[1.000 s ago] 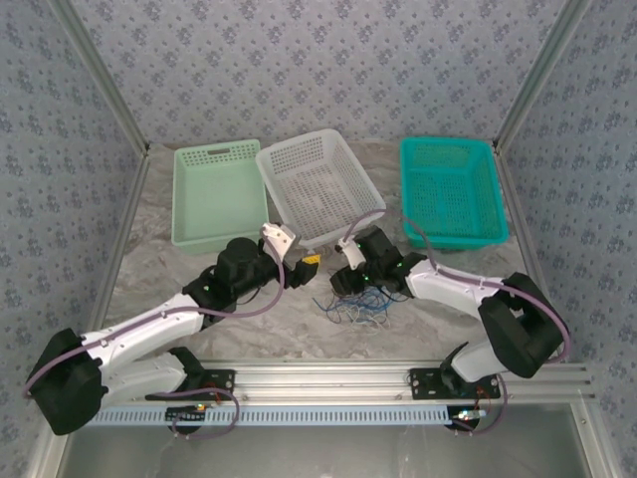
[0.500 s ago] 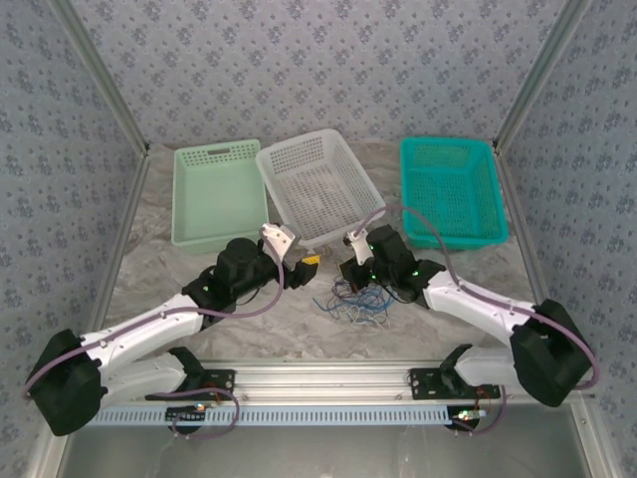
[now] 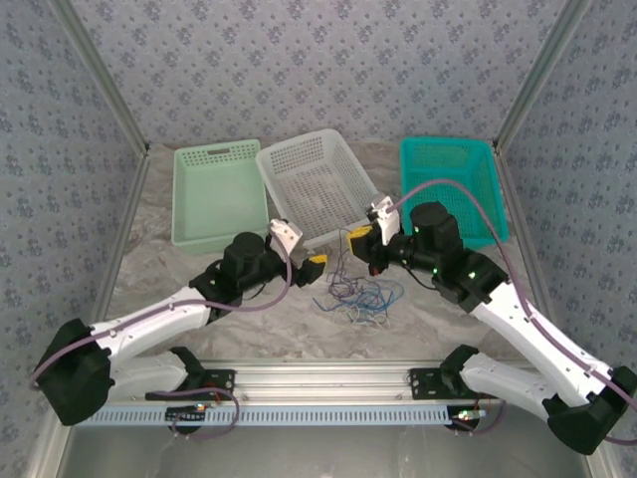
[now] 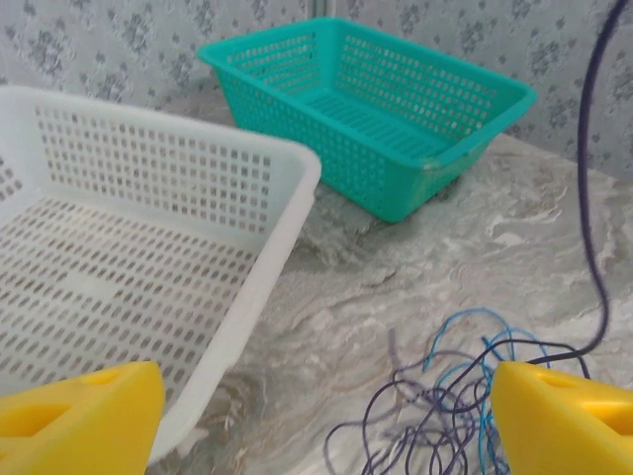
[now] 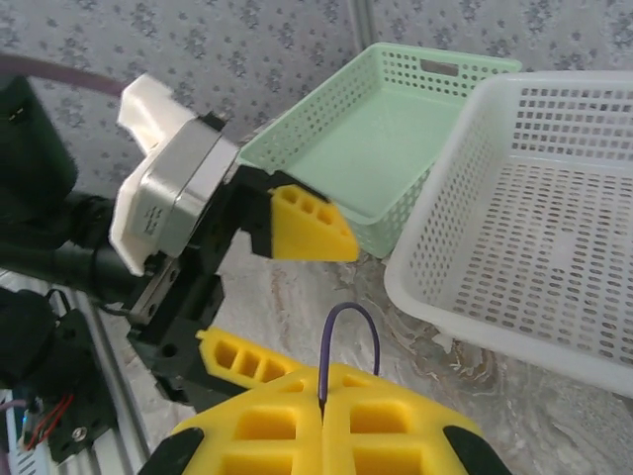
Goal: Untangle the cables
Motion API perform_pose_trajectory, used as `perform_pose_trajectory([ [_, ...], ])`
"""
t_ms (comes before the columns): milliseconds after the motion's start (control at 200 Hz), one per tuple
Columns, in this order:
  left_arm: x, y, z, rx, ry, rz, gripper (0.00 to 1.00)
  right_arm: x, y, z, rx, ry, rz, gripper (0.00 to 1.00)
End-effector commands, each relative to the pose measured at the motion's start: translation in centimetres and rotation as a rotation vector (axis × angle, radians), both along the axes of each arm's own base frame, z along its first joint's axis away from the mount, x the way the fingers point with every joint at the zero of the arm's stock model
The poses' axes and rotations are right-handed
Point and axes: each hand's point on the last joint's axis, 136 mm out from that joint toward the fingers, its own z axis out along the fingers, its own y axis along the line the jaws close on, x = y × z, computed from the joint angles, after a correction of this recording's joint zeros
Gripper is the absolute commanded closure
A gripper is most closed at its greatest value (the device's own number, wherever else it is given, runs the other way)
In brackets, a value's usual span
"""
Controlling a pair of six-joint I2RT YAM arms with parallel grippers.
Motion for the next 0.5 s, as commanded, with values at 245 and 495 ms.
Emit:
perform_pose_trajectory([
  [245, -0.4, -2.1, 7.7, -0.168, -0.175, -0.095, 0.12, -1.1, -0.1, -0.2, -0.040, 0.028, 0.065, 0.99],
  [495, -1.7, -3.7, 7.6, -0.178, -0.145, -0.218, 0.13, -0.6, -0.3, 0.6, -0.026, 0.019, 0.057, 0.99],
])
